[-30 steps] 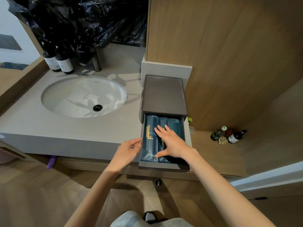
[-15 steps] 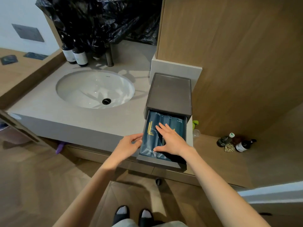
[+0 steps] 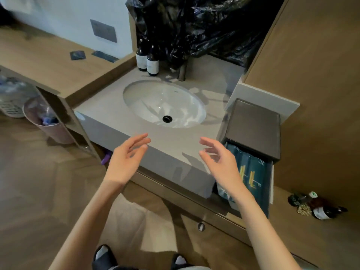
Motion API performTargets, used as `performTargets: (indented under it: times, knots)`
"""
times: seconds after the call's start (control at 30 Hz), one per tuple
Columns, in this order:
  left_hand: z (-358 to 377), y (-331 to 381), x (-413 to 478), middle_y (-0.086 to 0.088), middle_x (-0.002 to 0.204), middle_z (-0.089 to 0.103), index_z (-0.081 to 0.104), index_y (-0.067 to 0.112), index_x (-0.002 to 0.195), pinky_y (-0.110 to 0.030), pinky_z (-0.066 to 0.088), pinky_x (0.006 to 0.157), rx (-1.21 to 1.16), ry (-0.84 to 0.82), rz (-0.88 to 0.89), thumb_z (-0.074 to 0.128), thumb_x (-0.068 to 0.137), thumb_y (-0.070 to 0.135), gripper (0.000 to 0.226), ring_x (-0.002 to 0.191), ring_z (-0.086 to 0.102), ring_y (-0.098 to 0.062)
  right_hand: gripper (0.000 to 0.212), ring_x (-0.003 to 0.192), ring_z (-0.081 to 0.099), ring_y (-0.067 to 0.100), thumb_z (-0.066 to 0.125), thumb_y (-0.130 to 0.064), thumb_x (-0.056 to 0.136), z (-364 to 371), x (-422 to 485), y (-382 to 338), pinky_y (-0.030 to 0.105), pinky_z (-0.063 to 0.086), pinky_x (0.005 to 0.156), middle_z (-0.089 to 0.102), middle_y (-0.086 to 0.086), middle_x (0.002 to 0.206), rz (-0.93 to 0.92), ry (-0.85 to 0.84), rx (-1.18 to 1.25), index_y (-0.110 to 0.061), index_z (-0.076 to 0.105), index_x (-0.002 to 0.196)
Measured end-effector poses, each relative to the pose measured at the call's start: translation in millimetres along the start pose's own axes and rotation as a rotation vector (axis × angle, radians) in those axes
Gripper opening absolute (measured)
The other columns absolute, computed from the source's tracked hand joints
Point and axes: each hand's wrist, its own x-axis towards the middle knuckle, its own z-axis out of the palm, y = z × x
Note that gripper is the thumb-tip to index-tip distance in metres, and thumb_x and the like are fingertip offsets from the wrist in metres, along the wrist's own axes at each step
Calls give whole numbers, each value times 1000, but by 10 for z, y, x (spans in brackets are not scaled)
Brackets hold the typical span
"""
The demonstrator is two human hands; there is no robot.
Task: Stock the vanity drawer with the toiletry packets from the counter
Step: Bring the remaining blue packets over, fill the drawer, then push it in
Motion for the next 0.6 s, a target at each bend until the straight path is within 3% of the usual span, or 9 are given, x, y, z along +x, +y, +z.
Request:
performTargets:
  times: [0.1, 0.23, 0.3, 0.43, 0.6]
  knots:
    - [-561, -142, 71, 8, 114, 66, 57, 24, 122, -41, 46, 102, -40, 100, -4, 53, 94, 14, 30, 109, 62, -13, 31, 99, 58, -7, 59, -18, 93, 537, 125, -318, 9, 45, 86, 62, -23, 117, 0, -2, 108, -29, 60, 121]
    - [-1360, -389, 227, 12, 115, 66, 57, 27, 122, -37, 48, 100, -73, 96, -4, 57, 91, 18, 32, 107, 63, -8, 29, 97, 62, 2, 61, -14, 91, 1413, 321, -685, 13, 48, 82, 66, -14, 115, 50, -14, 239, -30, 62, 115]
    - [-1750, -518, 319, 12, 118, 65, 56, 27, 124, -34, 48, 100, -79, 77, -14, 58, 90, 18, 35, 109, 61, -5, 28, 103, 62, 5, 61, -15, 92, 1872, 450, -875, 17, 50, 87, 67, -12, 116, 85, -28, 279, -30, 62, 115]
    - [-2446, -720, 558, 10, 119, 65, 55, 28, 126, -41, 48, 100, -78, 81, -58, 59, 90, 15, 39, 108, 62, -9, 25, 112, 60, 3, 61, -17, 92, 2596, 745, -1288, 26, 47, 100, 67, -14, 114, 108, -38, 334, -30, 63, 113]
    - [-3265, -990, 1080, 10, 121, 65, 56, 34, 125, -45, 49, 98, -43, 129, -64, 60, 89, 24, 38, 111, 61, -9, 27, 106, 60, 2, 61, -20, 92, 3254, 1228, -1742, 14, 47, 88, 66, -15, 117, 76, -67, 310, -29, 62, 117]
